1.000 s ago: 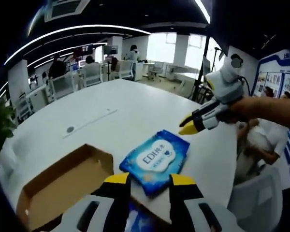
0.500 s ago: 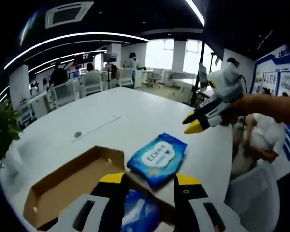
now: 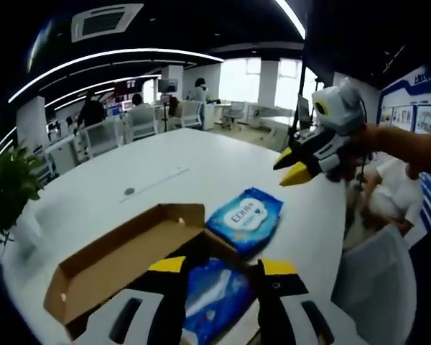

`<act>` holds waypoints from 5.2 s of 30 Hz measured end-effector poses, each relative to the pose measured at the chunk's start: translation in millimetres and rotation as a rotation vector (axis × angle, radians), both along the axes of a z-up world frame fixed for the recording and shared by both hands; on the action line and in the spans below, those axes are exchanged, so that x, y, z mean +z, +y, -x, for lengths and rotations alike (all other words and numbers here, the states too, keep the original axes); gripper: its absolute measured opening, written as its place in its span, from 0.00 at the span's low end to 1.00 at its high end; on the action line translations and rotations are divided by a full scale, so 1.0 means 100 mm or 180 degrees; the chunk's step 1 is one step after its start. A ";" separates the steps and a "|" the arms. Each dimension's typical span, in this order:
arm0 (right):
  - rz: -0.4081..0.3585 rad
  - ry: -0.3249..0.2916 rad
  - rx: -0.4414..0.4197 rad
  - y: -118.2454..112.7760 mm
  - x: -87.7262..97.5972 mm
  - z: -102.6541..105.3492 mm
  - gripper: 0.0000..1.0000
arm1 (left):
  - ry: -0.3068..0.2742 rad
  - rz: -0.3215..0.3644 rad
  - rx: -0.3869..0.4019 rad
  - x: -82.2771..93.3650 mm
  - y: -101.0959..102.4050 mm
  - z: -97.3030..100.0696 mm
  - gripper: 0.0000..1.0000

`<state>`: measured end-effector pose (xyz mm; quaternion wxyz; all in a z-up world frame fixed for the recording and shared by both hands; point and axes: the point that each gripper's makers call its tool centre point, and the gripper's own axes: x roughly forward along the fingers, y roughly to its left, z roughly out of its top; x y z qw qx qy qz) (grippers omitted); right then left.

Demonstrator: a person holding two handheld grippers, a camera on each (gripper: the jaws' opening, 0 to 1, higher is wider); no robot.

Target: Operate the shoe box by opening the lid, removing the specified soft item, and placing it in the target area until the item is outside and the box remains undamaged.

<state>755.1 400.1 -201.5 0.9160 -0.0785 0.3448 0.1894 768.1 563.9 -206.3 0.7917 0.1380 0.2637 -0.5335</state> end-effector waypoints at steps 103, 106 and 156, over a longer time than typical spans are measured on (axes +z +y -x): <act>0.0569 -0.0078 0.1540 1.78 -0.39 -0.56 0.00 | 0.0522 0.0042 0.1357 -0.24 0.73 -0.49 0.00; 0.0560 -0.0104 0.1550 1.80 -0.28 -0.55 0.00 | 0.0523 0.0053 0.1342 -0.19 0.75 -0.49 0.00; 0.0820 -0.0256 0.1389 0.58 0.61 -0.38 0.00 | 0.0371 0.0312 0.0741 0.67 -0.50 -0.24 0.00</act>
